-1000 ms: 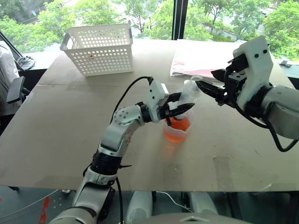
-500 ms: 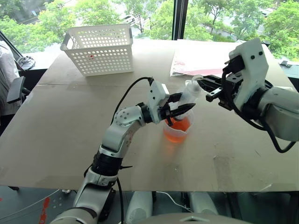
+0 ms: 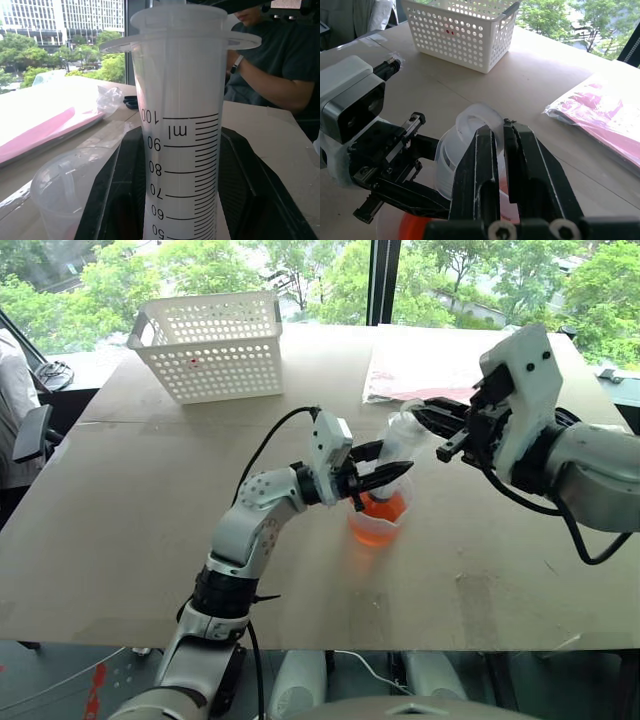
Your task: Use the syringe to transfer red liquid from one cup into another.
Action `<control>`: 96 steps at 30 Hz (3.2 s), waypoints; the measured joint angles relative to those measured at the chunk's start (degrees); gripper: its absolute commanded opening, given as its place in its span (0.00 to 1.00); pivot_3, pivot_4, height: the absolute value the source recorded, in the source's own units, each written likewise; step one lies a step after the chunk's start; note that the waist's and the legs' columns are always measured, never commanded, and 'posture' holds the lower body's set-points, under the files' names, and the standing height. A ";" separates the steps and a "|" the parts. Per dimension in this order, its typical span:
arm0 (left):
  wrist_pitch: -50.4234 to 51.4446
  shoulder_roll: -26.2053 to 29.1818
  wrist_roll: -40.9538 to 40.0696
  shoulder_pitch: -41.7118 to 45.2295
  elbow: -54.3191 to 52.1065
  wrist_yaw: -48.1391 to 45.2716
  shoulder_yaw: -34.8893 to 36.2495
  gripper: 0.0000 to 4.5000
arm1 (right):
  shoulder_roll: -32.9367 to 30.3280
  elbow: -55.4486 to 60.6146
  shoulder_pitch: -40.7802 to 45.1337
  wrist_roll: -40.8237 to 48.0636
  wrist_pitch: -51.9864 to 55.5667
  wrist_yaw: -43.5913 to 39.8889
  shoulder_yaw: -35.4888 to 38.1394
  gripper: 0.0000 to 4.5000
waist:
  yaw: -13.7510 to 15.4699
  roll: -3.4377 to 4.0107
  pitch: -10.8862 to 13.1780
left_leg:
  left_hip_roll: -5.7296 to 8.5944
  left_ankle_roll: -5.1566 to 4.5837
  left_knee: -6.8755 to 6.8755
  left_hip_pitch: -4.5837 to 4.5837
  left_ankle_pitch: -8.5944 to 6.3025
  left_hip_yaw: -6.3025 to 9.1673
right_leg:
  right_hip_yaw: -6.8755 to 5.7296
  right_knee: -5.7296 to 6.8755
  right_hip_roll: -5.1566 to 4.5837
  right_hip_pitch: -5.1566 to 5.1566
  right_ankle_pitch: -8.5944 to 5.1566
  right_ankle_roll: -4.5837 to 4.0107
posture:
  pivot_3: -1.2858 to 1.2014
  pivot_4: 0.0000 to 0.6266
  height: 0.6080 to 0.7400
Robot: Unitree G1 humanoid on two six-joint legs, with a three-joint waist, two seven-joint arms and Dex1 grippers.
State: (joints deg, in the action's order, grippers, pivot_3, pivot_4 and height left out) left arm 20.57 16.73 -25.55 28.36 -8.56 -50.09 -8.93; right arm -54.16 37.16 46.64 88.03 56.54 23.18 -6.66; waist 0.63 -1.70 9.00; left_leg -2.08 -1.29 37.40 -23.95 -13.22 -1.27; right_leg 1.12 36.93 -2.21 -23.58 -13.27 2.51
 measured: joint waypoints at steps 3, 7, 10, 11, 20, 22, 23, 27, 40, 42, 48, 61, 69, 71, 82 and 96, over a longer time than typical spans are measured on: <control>0.64 0.57 -0.74 -0.04 -0.27 -0.24 0.06 0.29 | -0.06 -0.28 0.44 -2.09 0.84 -3.22 0.02 0.00 | 0.00 0.00 0.00 | -0.02 0.00 -0.01 0.00 0.00 0.00 | 0.00 -0.01 0.03 0.00 0.00 0.00 | 0.52 0.24 1.00; 1.11 0.94 -1.37 -0.04 -0.41 -0.25 0.08 0.29 | -0.07 -0.63 0.75 -4.19 1.45 -6.35 0.07 0.00 | 0.00 0.00 0.00 | -0.02 0.00 -0.01 0.00 0.00 -0.01 | 0.01 -0.02 0.03 0.00 0.00 0.00 | 0.52 0.24 1.00; 1.42 1.10 -1.68 -0.05 -0.52 -0.25 0.10 0.29 | -0.06 -1.04 1.16 -5.06 1.95 -7.94 0.14 0.00 | 0.00 0.00 0.00 | -0.02 0.00 -0.01 0.00 0.00 -0.01 | 0.00 -0.02 0.03 -0.01 0.00 -0.01 | 0.52 0.24 1.00; 1.53 1.13 -1.70 -0.05 -0.60 -0.25 0.10 0.29 | -0.05 -1.10 1.19 -5.36 2.04 -8.38 0.20 0.00 | 0.00 0.01 0.00 | -0.02 0.00 -0.01 0.00 0.00 -0.01 | 0.00 -0.02 0.03 0.00 -0.01 -0.01 | 0.52 0.24 1.00; 1.74 1.49 -1.84 -0.01 -0.72 -0.25 0.09 0.29 | -0.02 -1.54 1.32 -8.23 2.39 -12.02 0.26 0.00 | 0.00 0.01 0.01 | -0.02 0.00 -0.01 0.00 0.00 -0.01 | 0.00 -0.03 0.03 -0.01 0.00 -0.01 | 0.52 0.24 1.00; 1.86 1.65 -2.08 0.01 -0.76 -0.25 0.07 0.29 | -0.02 -1.63 1.54 -8.79 2.71 -12.81 0.27 0.00 | 0.00 0.01 0.01 | -0.02 0.00 -0.01 0.00 0.00 -0.01 | 0.00 -0.03 0.03 -0.01 0.00 -0.01 | 0.52 0.24 1.00; 1.99 1.73 -2.20 0.03 -0.79 -0.25 0.06 0.29 | -0.02 -1.66 1.57 -9.04 2.82 -13.15 0.30 0.00 | 0.00 0.01 0.01 | -0.02 0.00 -0.02 0.00 0.00 -0.01 | 0.01 -0.03 0.03 -0.01 0.00 -0.01 | 0.52 0.24 1.00; 2.29 1.94 -2.69 0.05 -0.89 -0.25 -0.01 0.29 | -0.02 -1.69 1.60 -9.75 3.20 -14.28 0.57 0.00 | 0.00 0.01 0.01 | -0.02 0.00 -0.02 0.00 0.00 -0.01 | 0.00 -0.03 0.03 -0.01 0.00 0.00 | 0.52 0.24 1.00; 2.70 2.62 -2.91 0.17 -1.07 -0.25 -0.07 0.29 | -0.02 -2.33 2.23 -12.65 3.36 -17.71 0.90 0.00 | -0.01 0.02 0.02 | -0.02 0.00 -0.02 0.00 0.00 -0.01 | 0.00 -0.03 0.04 -0.02 0.00 0.00 | 0.52 0.24 1.00; 2.74 2.64 -2.91 0.17 -1.07 -0.25 -0.07 0.29 | -0.02 -2.32 2.26 -12.90 3.36 -17.81 0.95 0.00 | 0.00 0.02 0.02 | -0.02 0.01 -0.02 0.00 0.00 -0.02 | 0.00 -0.03 0.04 -0.02 0.00 0.00 | 0.52 0.24 1.00; 2.78 2.67 -2.94 0.17 -1.07 -0.25 -0.06 0.29 | -0.02 -2.29 2.54 -13.36 3.46 -17.99 1.04 0.00 | 0.00 0.02 0.02 | -0.02 0.01 -0.02 0.00 0.00 -0.01 | 0.00 -0.03 0.04 -0.02 0.00 0.00 | 0.52 0.24 1.00; 2.87 2.67 -2.99 0.10 -1.27 -0.25 -0.14 0.29 | -0.02 -2.16 2.59 -13.37 4.40 -18.00 2.25 0.00 | 0.00 0.02 0.02 | -0.02 0.00 -0.02 0.00 -0.01 -0.02 | 0.00 -0.03 0.04 -0.02 0.00 0.00 | 0.52 0.24 1.00; 2.43 2.46 -2.83 0.06 -1.31 -0.24 -0.24 0.29 | -0.01 -1.97 2.60 -12.88 5.03 -18.00 2.95 0.00 | 0.01 0.02 0.02 | -0.03 0.01 -0.02 0.00 -0.01 -0.02 | 0.00 -0.04 0.04 -0.02 0.00 -0.01 | 0.52 0.24 1.00; 1.83 1.82 -3.17 -0.05 -1.31 -0.28 -0.11 0.29 | -0.02 -1.98 2.54 -11.44 5.30 -18.49 4.40 0.00 | 0.04 0.03 0.06 | -0.03 0.01 -0.02 -0.03 0.00 -0.01 | 0.00 -0.05 0.04 -0.03 0.00 0.00 | 0.52 0.24 1.00; 1.39 0.60 -7.31 1.11 -2.80 -3.14 1.28 0.29 | 1.06 -3.91 -4.73 1.29 1.29 -17.90 17.84 0.65 | 0.08 0.06 0.09 | -0.02 0.00 -0.02 -0.08 -0.01 0.00 | -0.01 -0.10 0.07 -0.03 0.10 0.17 | 0.52 0.24 1.00; 9.58 2.47 -15.90 12.86 -1.19 0.43 10.19 0.29 | -6.22 -6.73 -6.10 -2.31 -1.45 -31.61 24.95 0.65 | 0.02 0.11 0.15 | 0.02 0.01 -0.01 -0.06 -0.01 -0.02 | -0.01 -0.12 0.21 -0.04 0.11 0.18 | 0.52 0.24 1.00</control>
State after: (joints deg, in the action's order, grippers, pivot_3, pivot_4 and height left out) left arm 30.16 19.20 -41.45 41.23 -9.75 -49.66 1.25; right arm -60.38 30.43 40.54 85.72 55.09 -8.43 18.28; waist 0.64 -1.59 9.16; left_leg -2.07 -1.28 37.40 -24.01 -13.22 -1.29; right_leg 1.10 36.81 -2.00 -23.62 -13.15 2.69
